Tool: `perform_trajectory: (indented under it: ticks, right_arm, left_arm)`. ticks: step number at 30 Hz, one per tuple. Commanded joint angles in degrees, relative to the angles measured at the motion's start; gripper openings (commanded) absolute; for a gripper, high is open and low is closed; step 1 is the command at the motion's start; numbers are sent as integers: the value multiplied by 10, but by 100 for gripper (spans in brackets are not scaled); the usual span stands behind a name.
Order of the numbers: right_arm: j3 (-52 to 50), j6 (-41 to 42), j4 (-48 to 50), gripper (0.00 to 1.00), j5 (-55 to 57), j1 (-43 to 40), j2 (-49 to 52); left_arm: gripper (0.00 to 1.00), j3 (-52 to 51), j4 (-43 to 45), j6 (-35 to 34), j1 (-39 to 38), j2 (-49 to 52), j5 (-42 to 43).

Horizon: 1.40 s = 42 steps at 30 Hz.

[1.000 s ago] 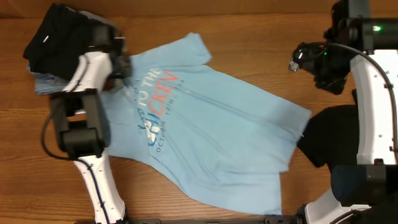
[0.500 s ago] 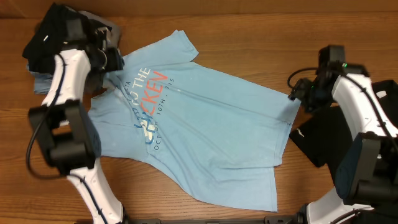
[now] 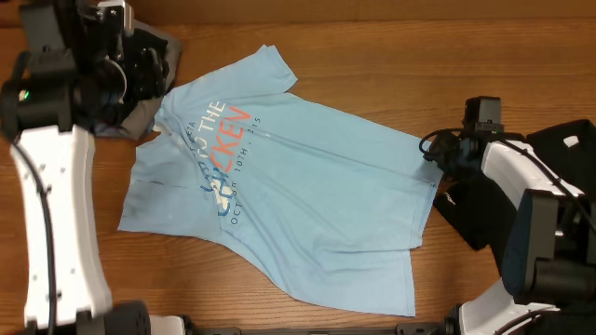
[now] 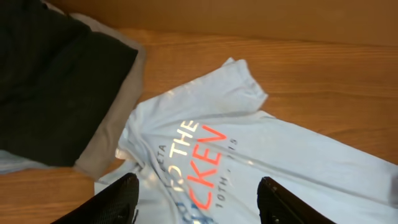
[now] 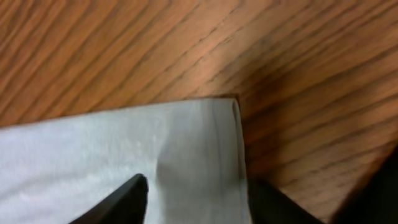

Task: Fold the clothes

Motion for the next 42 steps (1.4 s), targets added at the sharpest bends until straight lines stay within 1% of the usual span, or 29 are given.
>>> perform_trajectory:
  ticks: [1, 3, 5, 6, 8, 12, 19, 20, 21, 22, 23, 25, 27, 29, 32, 33, 38, 40, 42]
  right_arm:
    - [-5, 9, 8, 49, 5, 2, 26]
    - [-5, 9, 11, 39, 5, 2, 36]
    - [-5, 9, 24, 16, 6, 1, 42]
    - [-4, 9, 34, 11, 6, 0, 42]
    - [4, 9, 64, 4, 4, -8, 42]
    - [49, 9, 115, 4, 1, -35, 42]
    - [130, 9, 194, 4, -16, -74, 42]
    - [140, 1, 207, 4, -32, -78, 42]
    - [147, -2, 219, 7, -45, -79, 42]
    - [150, -2, 226, 21, -50, -80, 42]
    - [156, -2, 231, 53, -62, -80, 42]
    - [164, -6, 219, 73, -84, -83, 42]
    - [171, -20, 193, 87, -105, -87, 41]
    - [181, -34, 151, 95, -120, -94, 34]
    - [202, -70, 54, 97, -119, -108, 10]
    - [208, -76, 21, 94, -119, -113, 1]
    - [216, -72, -177, 68, -117, -133, -29]
    - [210, -73, -248, 62, -110, -132, -24]
    - [194, -73, -294, 57, -107, -132, -16]
  left_arm:
    - [64, 8, -24, 9, -5, -38, 7]
    - [64, 8, -41, 8, -6, -52, 7]
    - [63, 8, -57, 7, -6, -61, 7]
    - [63, 8, -64, 7, -6, -64, 7]
    - [62, 8, -76, 7, -6, -68, 7]
    - [60, 8, -91, -2, -6, -68, 7]
    - [59, 8, -96, -4, -8, -67, 7]
    - [59, 8, -96, -4, -9, -67, 7]
    - [60, 8, -96, -4, -10, -67, 7]
    - [60, 8, -96, -4, -10, -67, 7]
    - [59, 8, -96, -4, -10, -67, 7]
    - [60, 8, -101, -4, -11, -67, 7]
    - [62, 8, -108, -3, -11, -67, 2]
    - [68, 8, -118, -2, -11, -67, -15]
    - [70, 8, -137, 1, -11, -67, -56]
    - [70, 8, -143, 4, -11, -67, -63]
    - [72, 8, -163, 12, -12, -67, -64]
    - [73, 8, -161, 11, -12, -67, -64]
    - [74, 8, -160, 12, -12, -67, -66]
